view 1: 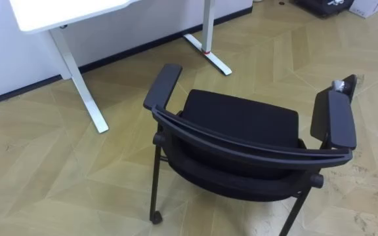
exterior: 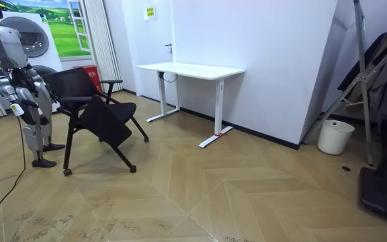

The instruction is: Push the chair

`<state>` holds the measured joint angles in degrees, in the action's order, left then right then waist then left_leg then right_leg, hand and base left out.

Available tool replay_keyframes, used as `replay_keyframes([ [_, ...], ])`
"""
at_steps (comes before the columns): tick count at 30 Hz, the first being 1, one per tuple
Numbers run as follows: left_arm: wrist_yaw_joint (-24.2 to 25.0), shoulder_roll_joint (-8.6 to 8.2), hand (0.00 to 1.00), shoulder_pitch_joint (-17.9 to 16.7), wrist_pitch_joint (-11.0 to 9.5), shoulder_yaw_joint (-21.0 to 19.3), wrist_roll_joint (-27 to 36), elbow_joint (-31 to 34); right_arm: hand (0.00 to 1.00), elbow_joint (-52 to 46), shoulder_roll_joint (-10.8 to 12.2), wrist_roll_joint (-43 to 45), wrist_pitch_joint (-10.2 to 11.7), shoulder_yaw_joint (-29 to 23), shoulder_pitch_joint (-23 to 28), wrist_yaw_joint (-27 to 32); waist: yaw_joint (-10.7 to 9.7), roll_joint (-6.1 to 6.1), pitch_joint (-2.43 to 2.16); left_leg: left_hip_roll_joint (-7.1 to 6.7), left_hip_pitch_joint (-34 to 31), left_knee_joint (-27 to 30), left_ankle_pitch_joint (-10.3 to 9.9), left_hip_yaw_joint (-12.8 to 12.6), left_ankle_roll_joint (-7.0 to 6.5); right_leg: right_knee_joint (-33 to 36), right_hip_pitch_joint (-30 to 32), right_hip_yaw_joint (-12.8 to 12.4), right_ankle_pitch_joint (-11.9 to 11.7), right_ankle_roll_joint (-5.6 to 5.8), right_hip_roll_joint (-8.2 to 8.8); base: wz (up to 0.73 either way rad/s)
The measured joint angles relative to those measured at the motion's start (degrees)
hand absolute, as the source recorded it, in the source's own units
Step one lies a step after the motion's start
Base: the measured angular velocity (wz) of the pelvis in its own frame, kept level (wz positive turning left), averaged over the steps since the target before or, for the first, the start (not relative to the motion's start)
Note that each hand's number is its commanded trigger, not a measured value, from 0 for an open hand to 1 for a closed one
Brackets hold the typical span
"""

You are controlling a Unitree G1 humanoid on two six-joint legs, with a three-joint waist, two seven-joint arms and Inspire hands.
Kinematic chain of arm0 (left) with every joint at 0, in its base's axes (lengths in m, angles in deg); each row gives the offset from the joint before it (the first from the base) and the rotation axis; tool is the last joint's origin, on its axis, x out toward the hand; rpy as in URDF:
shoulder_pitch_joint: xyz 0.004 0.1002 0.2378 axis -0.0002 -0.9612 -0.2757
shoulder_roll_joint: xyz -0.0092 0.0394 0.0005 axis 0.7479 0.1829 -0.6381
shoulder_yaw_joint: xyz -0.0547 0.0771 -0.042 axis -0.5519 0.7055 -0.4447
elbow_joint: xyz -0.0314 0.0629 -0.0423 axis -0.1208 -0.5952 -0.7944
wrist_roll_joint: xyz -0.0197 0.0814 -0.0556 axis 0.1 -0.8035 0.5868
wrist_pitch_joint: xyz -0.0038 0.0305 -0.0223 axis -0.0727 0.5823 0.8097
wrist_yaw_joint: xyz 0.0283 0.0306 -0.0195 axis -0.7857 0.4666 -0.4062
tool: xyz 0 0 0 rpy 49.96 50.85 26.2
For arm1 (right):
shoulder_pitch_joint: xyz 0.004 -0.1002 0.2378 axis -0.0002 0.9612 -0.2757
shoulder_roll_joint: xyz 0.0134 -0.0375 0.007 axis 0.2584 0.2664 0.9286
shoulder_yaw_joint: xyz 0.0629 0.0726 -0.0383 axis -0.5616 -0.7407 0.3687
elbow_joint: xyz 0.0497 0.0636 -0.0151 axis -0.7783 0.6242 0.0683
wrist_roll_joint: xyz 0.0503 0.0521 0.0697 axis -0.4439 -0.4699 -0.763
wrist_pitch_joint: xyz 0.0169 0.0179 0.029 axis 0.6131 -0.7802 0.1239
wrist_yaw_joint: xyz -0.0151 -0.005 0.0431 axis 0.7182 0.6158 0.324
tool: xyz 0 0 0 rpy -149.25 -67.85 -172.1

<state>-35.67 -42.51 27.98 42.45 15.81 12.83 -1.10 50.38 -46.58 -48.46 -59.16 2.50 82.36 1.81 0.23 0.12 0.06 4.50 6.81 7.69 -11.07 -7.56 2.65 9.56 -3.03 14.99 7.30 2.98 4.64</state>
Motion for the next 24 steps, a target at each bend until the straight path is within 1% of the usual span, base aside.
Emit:
replay_keyframes([
  [3, -1.00, 0.00, 0.00, 0.28, -0.23, -0.01, -1.17, -0.51, 0.00, 0.03, -0.01, 0.82, 0.49, -0.22, 0.00, 1.60, -0.07, 0.02, 0.02, -0.10, 0.15, 0.03, 0.00, -0.21, 0.00, 0.01, -0.04, -0.61, 0.03, 0.04, 0.00, -0.04],
  [4, -1.30, -0.02, 0.00, 0.66, -0.32, -0.01, -1.21, -1.22, 0.00, 0.09, 0.07, 1.64, 0.49, -1.03, -0.07, 2.49, -0.14, -0.01, 0.16, -0.14, 0.26, -0.01, 0.00, -0.24, 0.00, 0.01, -0.11, -0.87, 0.07, 0.12, 0.00, 0.00],
  [6, -1.77, -0.03, 0.00, 0.53, -0.32, -0.01, -1.20, -1.27, 0.00, 0.23, 0.04, 2.32, 0.49, -2.35, 0.04, 3.59, -0.36, -0.02, 0.31, -0.21, 0.56, -0.10, -0.01, -0.25, -0.01, -0.03, -0.52, -1.10, 0.23, 0.26, 0.00, 0.03],
  [7, -1.92, -0.02, 0.00, 0.51, -0.32, -0.01, -1.22, -1.25, 0.00, 0.23, -0.03, 2.40, 0.50, -2.38, 0.16, 3.98, -0.46, -0.14, 0.36, -0.23, 0.71, -0.11, -0.02, -0.25, -0.02, -0.05, -0.74, -1.21, 0.30, 0.27, 0.00, 0.08],
  [10, -2.05, -0.04, 0.00, 0.31, -0.31, -0.01, -1.20, -1.17, 0.00, 0.22, -0.06, 2.46, 0.49, -2.40, 0.41, 5.49, -0.45, 0.08, 0.48, -0.21, 0.76, -0.12, -0.09, -0.25, -0.04, -0.01, -0.83, -1.29, 0.46, 0.29, -0.04, 0.02],
  [14, -2.78, -0.04, 0.00, -0.25, -0.31, -0.01, -1.29, -1.07, 0.00, 0.22, -0.05, 2.45, 0.48, -2.44, 0.47, 6.10, -0.56, 0.22, 0.41, -0.21, 0.75, -0.19, -0.27, -0.24, -0.12, -0.02, -0.78, -1.32, 0.46, 0.29, -0.05, 0.00],
  [16, -3.23, -0.03, 0.00, -0.77, -0.32, -0.03, -1.29, -1.01, 0.00, 0.17, -0.04, 2.42, 0.48, -2.48, 0.48, 6.07, -0.64, 0.01, 0.26, -0.23, 0.68, -0.25, -0.27, -0.24, -0.12, -0.03, -0.78, -1.32, 0.48, 0.33, -0.05, 0.00],
  [18, -3.24, -0.03, 0.00, -0.98, -0.31, -0.03, -1.05, -1.01, 0.00, 0.40, -0.04, 2.39, 0.46, -2.68, 0.46, 6.01, -0.83, 0.19, 0.03, -0.22, 0.68, -0.20, -0.27, -0.23, -0.12, -0.03, -0.84, -1.00, 0.49, 0.33, -0.05, 0.00],
  [19, -3.27, -0.03, 0.00, -1.09, -0.30, -0.03, -1.05, -1.01, 0.00, 0.53, -0.04, 2.39, 0.44, -2.69, 0.43, 6.00, -0.88, 0.18, 0.00, -0.21, 0.69, -0.16, -0.26, -0.22, -0.12, -0.03, -0.87, -1.00, 0.49, 0.32, -0.05, 0.00],
  [24, -3.39, -0.13, 0.00, -1.09, -0.27, -0.05, -0.98, -1.02, 0.00, 1.12, 0.00, 2.31, 0.37, -2.69, 0.56, 5.99, -0.99, 0.06, 0.04, -0.21, 0.86, 0.06, -0.26, -0.24, -0.12, 0.01, -1.00, -1.20, 0.50, 0.30, -0.04, 0.00],
])
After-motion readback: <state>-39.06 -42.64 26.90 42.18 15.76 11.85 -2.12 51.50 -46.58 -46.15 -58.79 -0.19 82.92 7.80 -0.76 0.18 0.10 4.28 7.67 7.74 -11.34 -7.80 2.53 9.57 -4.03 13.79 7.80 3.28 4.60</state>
